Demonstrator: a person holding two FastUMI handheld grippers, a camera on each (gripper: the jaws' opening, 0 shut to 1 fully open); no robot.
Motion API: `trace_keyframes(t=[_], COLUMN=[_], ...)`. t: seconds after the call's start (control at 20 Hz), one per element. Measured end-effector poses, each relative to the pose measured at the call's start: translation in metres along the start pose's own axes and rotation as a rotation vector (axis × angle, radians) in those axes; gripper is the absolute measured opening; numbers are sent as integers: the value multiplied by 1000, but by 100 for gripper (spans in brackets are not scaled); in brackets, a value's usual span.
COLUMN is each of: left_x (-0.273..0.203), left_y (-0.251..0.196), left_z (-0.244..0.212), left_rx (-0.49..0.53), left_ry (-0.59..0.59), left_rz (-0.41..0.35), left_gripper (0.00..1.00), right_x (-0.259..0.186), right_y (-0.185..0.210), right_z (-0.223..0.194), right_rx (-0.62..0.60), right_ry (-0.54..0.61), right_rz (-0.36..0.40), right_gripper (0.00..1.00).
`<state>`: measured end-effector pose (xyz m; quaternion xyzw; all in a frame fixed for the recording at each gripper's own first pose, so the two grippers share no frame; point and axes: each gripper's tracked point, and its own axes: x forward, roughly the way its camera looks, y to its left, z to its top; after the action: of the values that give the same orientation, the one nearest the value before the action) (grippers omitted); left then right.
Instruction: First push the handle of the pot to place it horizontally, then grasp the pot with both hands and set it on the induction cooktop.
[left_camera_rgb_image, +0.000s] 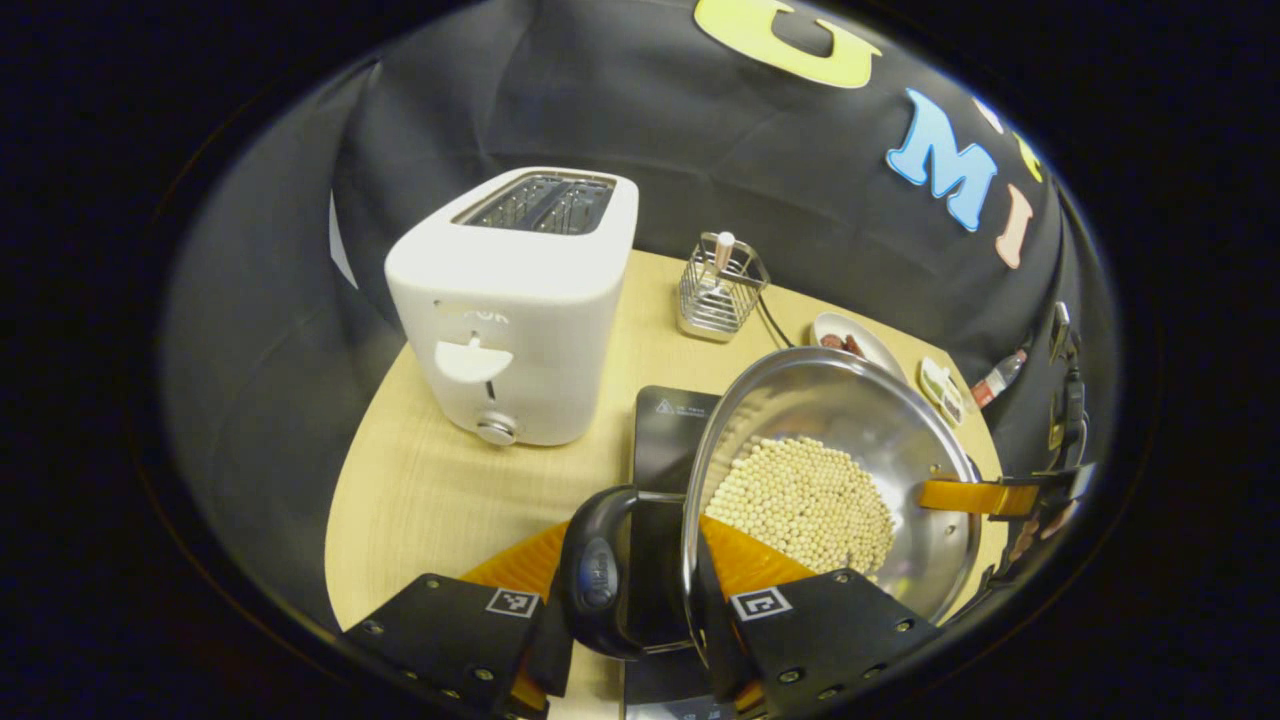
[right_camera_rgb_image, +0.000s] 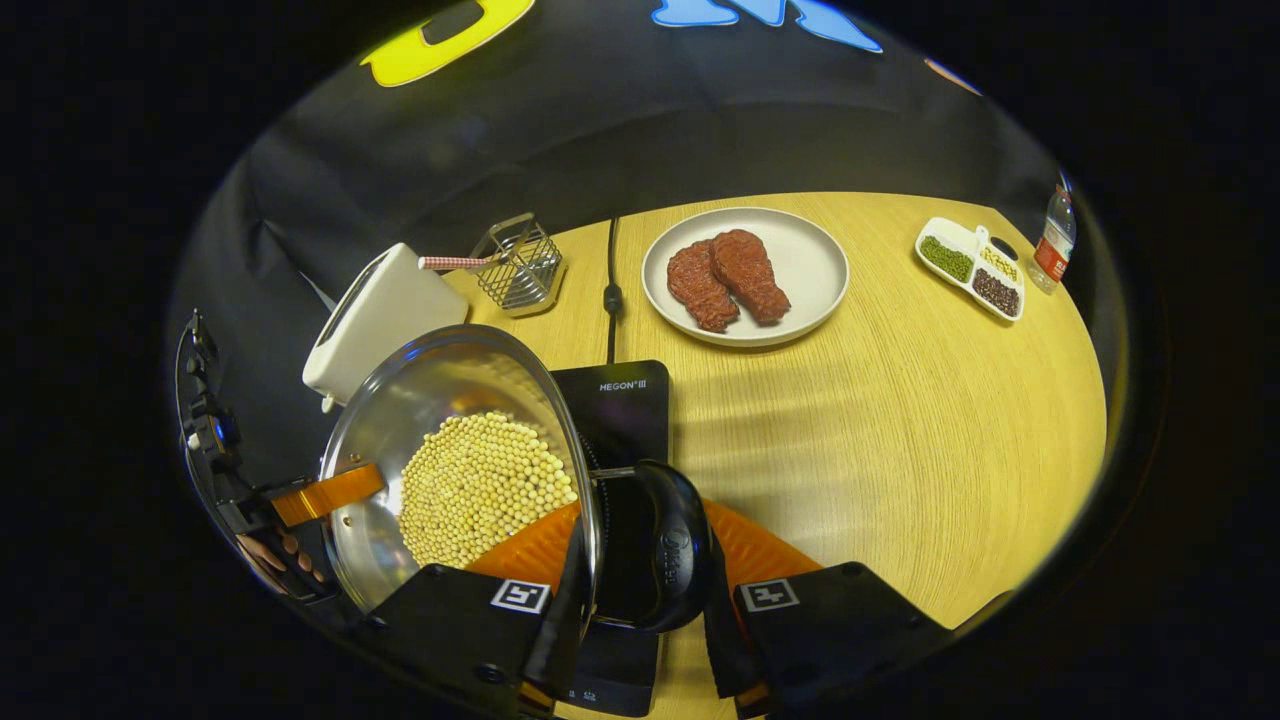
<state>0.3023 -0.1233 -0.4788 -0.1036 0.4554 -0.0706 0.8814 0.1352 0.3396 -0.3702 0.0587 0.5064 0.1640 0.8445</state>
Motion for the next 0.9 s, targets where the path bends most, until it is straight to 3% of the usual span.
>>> trace_keyframes(t=[0.25, 0.4, 0.6, 0.65, 0.7, 0.85, 0.9], left_x=[-1, 0, 1, 2, 1, 0, -2], left_y=[1, 1, 0, 0, 1, 0, 3], left_z=[1, 1, -4, -4, -6, -2, 1], left_rx=[-9, -7, 4, 1, -4, 2, 9], left_ry=[-8, 8, 45, 48, 52, 37, 32], left_rz=[-9, -7, 9, 12, 18, 40, 61], left_gripper=[51, 58, 56, 63, 60, 63, 71], right_x=[2, 2, 1, 2, 1, -2, -3], right_y=[1, 0, 0, 1, 1, 2, 2], right_z=[4, 4, 2, 2, 2, -3, -5], right_rx=[1, 0, 6, 5, 7, 12, 9], right_ry=[0, 2, 15, 18, 22, 46, 51], right_rz=[14, 15, 15, 16, 17, 18, 22], right_gripper=[53, 57, 55, 56, 60, 58, 58])
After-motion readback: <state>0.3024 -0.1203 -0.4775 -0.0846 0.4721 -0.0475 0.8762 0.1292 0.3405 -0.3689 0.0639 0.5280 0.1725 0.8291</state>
